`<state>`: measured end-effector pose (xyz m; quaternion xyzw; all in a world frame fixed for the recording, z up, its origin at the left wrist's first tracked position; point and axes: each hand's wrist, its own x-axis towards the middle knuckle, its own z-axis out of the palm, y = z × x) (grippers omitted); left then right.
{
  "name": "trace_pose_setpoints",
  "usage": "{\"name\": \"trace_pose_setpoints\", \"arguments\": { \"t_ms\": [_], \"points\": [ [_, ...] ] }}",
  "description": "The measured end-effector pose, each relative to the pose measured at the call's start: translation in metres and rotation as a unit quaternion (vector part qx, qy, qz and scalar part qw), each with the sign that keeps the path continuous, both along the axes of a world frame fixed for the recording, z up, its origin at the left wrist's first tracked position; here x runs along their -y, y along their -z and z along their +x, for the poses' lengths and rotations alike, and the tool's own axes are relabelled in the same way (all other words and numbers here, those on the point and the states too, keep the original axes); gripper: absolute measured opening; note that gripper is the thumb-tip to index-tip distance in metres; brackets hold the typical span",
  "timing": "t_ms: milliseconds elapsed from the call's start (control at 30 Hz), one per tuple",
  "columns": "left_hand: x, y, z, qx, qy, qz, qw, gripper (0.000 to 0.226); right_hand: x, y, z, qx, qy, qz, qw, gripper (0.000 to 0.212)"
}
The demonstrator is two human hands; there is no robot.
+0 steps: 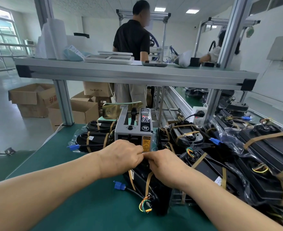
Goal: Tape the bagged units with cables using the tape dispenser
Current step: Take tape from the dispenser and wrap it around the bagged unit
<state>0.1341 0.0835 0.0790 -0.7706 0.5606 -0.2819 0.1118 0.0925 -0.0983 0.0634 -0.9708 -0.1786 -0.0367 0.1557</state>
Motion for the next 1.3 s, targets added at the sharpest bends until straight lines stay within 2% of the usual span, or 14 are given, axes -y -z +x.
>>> {"name": "trace_pose_setpoints", "arguments": {
  "t_ms": [100, 200, 333, 433, 567, 800, 967, 1133, 1200, 1300],
  "points": [
    [0.004, 0.004, 0.002, -0.008, 0.008, -0.026, 1.000, 0.030, 0.002, 0.003, 0.000, -0.002, 0.000, 0.006, 1.000, 0.033],
    [0.003, 0.004, 0.004, -0.062, -0.009, -0.050, 0.997, 0.028, 0.002, 0.004, -0.002, 0.001, -0.002, 0.011, 1.000, 0.028],
    [0.002, 0.007, 0.009, -0.142, -0.067, -0.067, 0.985, 0.005, -0.001, 0.003, -0.005, 0.017, 0.005, -0.013, 1.000, 0.026],
    [0.003, 0.010, 0.011, -0.154, -0.123, -0.081, 0.977, 0.016, -0.009, 0.002, 0.000, 0.054, 0.016, -0.065, 0.996, 0.024],
    [-0.004, 0.019, 0.006, -0.173, -0.092, -0.151, 0.969, 0.005, -0.021, 0.006, 0.005, 0.114, 0.036, -0.130, 0.984, 0.023],
    [-0.021, 0.019, 0.011, -0.319, -0.101, -0.202, 0.920, 0.020, -0.019, 0.003, 0.011, 0.121, 0.046, -0.099, 0.987, 0.014],
    [-0.014, 0.017, 0.012, -0.312, -0.121, -0.220, 0.916, 0.017, -0.019, 0.005, 0.008, 0.113, 0.062, -0.055, 0.990, 0.015],
    [-0.007, 0.020, 0.012, -0.221, -0.178, -0.160, 0.945, 0.026, -0.018, 0.006, 0.009, 0.101, 0.079, -0.046, 0.991, 0.021],
    [-0.007, 0.022, 0.012, -0.222, -0.189, -0.161, 0.943, 0.027, -0.017, 0.007, 0.009, 0.092, 0.079, -0.037, 0.992, 0.020],
    [-0.012, 0.024, 0.012, -0.274, -0.183, -0.165, 0.930, 0.024, -0.015, 0.008, 0.009, 0.075, 0.077, -0.011, 0.994, 0.019]
  ]
}}
